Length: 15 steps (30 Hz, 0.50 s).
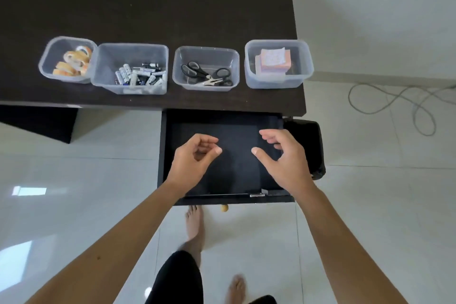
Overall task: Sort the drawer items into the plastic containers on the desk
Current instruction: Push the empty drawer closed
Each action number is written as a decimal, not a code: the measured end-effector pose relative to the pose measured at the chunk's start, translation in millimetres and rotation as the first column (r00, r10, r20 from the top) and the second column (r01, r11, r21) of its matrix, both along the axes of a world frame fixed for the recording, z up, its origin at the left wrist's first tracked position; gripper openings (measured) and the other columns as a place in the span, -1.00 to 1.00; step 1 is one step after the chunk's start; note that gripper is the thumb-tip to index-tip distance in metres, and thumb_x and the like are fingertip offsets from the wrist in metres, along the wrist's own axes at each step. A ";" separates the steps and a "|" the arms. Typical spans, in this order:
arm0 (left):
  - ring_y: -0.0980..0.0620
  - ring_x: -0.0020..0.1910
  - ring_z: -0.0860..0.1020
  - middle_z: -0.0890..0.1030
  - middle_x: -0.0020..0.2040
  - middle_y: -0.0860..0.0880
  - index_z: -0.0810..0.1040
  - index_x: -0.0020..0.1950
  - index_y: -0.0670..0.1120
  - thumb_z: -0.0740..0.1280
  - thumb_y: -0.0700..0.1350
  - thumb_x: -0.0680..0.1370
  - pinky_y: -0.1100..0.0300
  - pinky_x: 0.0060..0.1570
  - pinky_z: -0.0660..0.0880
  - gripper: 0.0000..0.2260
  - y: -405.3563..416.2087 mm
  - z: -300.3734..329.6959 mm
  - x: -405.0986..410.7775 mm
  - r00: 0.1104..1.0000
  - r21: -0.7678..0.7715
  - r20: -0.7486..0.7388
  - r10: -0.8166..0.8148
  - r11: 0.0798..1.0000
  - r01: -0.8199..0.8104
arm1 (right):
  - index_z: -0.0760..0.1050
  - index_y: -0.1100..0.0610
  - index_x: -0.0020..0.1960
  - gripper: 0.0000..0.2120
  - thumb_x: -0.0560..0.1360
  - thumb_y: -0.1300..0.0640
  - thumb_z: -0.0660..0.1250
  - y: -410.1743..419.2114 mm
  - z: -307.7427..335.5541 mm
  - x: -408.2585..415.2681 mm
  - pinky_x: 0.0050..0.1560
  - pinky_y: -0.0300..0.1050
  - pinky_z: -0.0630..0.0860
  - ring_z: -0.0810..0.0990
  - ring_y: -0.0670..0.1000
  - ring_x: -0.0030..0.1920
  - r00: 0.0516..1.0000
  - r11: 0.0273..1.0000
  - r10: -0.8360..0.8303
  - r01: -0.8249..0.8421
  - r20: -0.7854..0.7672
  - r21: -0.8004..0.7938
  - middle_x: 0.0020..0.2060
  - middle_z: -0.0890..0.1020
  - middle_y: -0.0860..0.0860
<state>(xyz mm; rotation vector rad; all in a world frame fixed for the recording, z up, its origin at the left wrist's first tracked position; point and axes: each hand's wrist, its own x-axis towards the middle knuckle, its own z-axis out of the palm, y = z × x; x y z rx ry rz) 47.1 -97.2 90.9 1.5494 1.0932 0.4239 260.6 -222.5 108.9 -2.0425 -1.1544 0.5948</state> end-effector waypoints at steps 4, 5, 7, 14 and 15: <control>0.17 0.06 0.66 0.69 0.06 0.16 0.63 0.20 0.08 0.53 -0.01 0.54 0.22 0.11 0.66 -0.75 -40.4 -26.2 -42.3 0.984 0.071 -0.167 -0.069 0.994 0.082 | 0.60 -0.06 0.33 -0.54 0.49 -0.15 0.56 -46.1 -36.3 -23.9 0.19 -0.35 0.47 0.59 -0.17 0.20 0.993 0.988 0.111 -0.116 -0.049 -0.106 0.19 0.62 -0.19; 0.17 0.10 0.63 0.67 0.11 0.19 0.63 0.22 0.11 0.54 0.03 0.52 0.23 0.12 0.63 -0.71 -47.2 -33.2 -52.0 0.972 0.091 -0.217 -0.091 0.989 0.113 | 0.60 -0.07 0.33 -0.52 0.47 -0.16 0.57 -57.1 -45.5 -26.5 0.18 -0.35 0.47 0.59 -0.17 0.21 0.990 0.982 0.133 -0.139 -0.052 -0.129 0.18 0.61 -0.21; 0.17 0.16 0.59 0.62 0.20 0.22 0.59 0.25 0.20 0.56 0.15 0.46 0.27 0.12 0.57 -0.62 -57.1 -46.3 -72.4 0.942 0.138 -0.310 -0.130 0.974 0.180 | 0.61 -0.09 0.32 -0.49 0.43 -0.19 0.60 -77.0 -62.9 -30.2 0.18 -0.30 0.48 0.56 -0.17 0.21 0.983 0.967 0.177 -0.185 -0.055 -0.176 0.17 0.60 -0.23; -0.05 0.24 0.59 0.71 0.17 0.09 0.69 0.24 0.08 0.53 0.10 0.52 -0.04 0.27 0.57 -0.69 -73.6 -84.1 -97.0 0.844 0.390 -0.521 -0.127 0.844 0.368 | 0.69 -0.02 0.22 -0.63 0.45 -0.03 0.62 -106.1 -109.9 -30.4 0.24 0.02 0.51 0.52 -0.04 0.12 0.973 0.974 0.202 -0.188 0.113 -0.127 0.07 0.67 -0.13; -0.02 0.16 0.63 0.72 0.12 0.08 0.71 0.21 0.06 0.53 0.05 0.53 -0.04 0.21 0.61 -0.74 -74.7 -86.6 -96.4 0.864 0.417 -0.489 -0.116 0.840 0.348 | 0.71 0.00 0.19 -0.68 0.46 0.01 0.61 -105.9 -113.5 -30.4 0.20 0.03 0.52 0.53 -0.04 0.07 0.976 0.981 0.183 -0.173 0.120 -0.089 0.03 0.68 -0.12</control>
